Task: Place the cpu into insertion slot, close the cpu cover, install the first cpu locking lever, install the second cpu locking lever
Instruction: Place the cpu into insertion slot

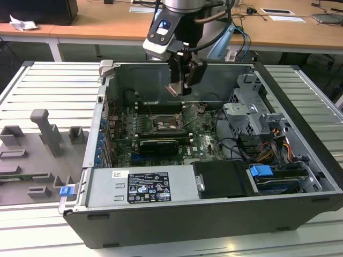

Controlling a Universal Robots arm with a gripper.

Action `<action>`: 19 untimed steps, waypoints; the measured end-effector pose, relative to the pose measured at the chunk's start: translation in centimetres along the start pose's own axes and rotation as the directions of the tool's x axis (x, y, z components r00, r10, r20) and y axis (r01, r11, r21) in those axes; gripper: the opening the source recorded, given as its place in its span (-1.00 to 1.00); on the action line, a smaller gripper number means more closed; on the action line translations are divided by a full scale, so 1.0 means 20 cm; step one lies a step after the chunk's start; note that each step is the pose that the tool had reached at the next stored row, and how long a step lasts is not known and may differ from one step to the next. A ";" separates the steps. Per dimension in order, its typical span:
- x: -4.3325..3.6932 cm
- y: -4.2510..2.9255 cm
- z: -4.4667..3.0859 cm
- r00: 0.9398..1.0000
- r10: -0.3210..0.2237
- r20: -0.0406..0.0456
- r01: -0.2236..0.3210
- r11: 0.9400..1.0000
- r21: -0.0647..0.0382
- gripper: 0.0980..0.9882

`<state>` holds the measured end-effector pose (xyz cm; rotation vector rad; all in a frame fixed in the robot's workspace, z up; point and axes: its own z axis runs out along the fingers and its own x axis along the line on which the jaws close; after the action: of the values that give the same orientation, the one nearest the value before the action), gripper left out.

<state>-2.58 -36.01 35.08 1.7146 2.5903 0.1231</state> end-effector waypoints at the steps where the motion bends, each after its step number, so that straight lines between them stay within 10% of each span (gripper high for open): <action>1: 0.000 0.000 0.001 1.000 0.015 0.001 -0.015 1.000 0.000 -0.03; 7: 0.000 -0.001 0.011 0.994 0.112 0.009 -0.112 0.994 -0.002 -0.03; 19: -0.001 -0.003 0.044 0.946 0.322 0.028 -0.322 0.947 -0.004 -0.03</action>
<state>-2.57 -36.01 34.19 2.1093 2.2681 0.1046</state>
